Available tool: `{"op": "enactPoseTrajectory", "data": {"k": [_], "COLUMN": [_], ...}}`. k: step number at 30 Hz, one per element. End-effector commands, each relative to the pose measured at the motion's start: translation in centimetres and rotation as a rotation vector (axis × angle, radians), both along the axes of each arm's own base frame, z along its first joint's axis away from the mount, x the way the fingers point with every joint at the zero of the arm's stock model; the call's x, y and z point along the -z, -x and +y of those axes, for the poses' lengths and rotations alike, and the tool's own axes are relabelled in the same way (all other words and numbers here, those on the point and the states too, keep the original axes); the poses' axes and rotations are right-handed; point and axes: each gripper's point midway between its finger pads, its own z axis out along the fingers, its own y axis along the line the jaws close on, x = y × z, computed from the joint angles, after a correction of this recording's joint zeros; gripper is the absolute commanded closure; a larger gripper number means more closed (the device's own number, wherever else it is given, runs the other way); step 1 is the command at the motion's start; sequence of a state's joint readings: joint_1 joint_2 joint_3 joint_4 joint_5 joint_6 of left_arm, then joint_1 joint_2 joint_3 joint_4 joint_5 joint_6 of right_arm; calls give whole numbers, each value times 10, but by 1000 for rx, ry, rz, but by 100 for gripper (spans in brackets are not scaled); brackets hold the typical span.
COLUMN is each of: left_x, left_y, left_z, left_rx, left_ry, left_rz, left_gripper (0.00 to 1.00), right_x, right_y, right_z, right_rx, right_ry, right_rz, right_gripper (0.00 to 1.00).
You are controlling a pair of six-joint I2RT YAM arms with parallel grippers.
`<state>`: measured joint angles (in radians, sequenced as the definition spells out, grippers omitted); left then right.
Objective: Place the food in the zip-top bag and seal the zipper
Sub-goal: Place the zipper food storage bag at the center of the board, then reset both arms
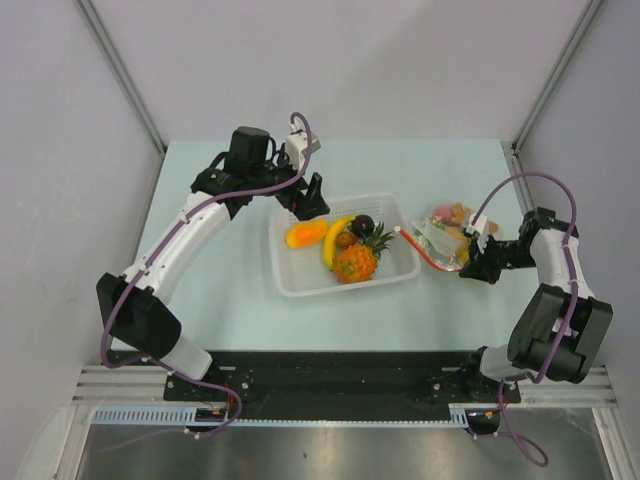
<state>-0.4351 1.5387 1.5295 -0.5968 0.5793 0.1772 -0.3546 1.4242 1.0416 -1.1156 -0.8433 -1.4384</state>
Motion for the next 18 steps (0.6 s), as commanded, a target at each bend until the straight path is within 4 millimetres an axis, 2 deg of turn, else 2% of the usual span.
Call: {"op": "enactPoseTrajectory", "data": {"k": [1, 2, 3, 4, 5, 6, 9, 10, 13, 14, 15, 16, 17, 18], "left_x": [3, 4, 6, 8, 8, 11, 6, 2, -8, -12, -12, -14, -16, -18], "left_y": [-7, -8, -9, -10, -13, -8, -10, -13, -17, -21, -24, -29, -34, -38], "left_z": [3, 2, 3, 4, 3, 4, 6, 13, 28, 33, 38, 46, 52, 61], "left_rx": [-6, -10, -18, -27, -22, -13, 6, -3, -32, -53, -74, -114, -145, -187], "left_ry": [-7, -8, -13, -11, -9, -16, 1, 11, 20, 17, 14, 7, -5, -26], "left_rz": [-1, 4, 15, 33, 46, 90, 158, 149, 114, 106, 116, 114, 101, 80], "left_gripper": [0, 0, 0, 0, 0, 0, 0, 0, 0, 0, 0, 0, 0, 0], "right_x": [4, 4, 1, -2, -8, -19, -54, -76, -114, -127, -133, -139, -147, -150], "right_y": [23, 24, 22, 23, 26, 22, 20, 13, 2, -12, -19, -23, -40, -46], "right_z": [-12, -14, -14, -13, -10, -10, 0, 0, 10, 9, 8, 14, 9, 11], "right_rx": [-60, -36, -28, -18, -11, 6, 78, 95, 183, 207, 242, 318, 349, 380], "right_ry": [100, 100, 97, 94, 75, 66, -29, -40, -145, -163, -179, -237, -224, -237], "right_rz": [-40, -22, -19, -16, 0, -7, -5, -56, -76, -129, -137, -70, -121, -109], "right_gripper": [100, 100, 92, 66, 52, 26, 3, 1, 0, 0, 0, 0, 0, 0]}}
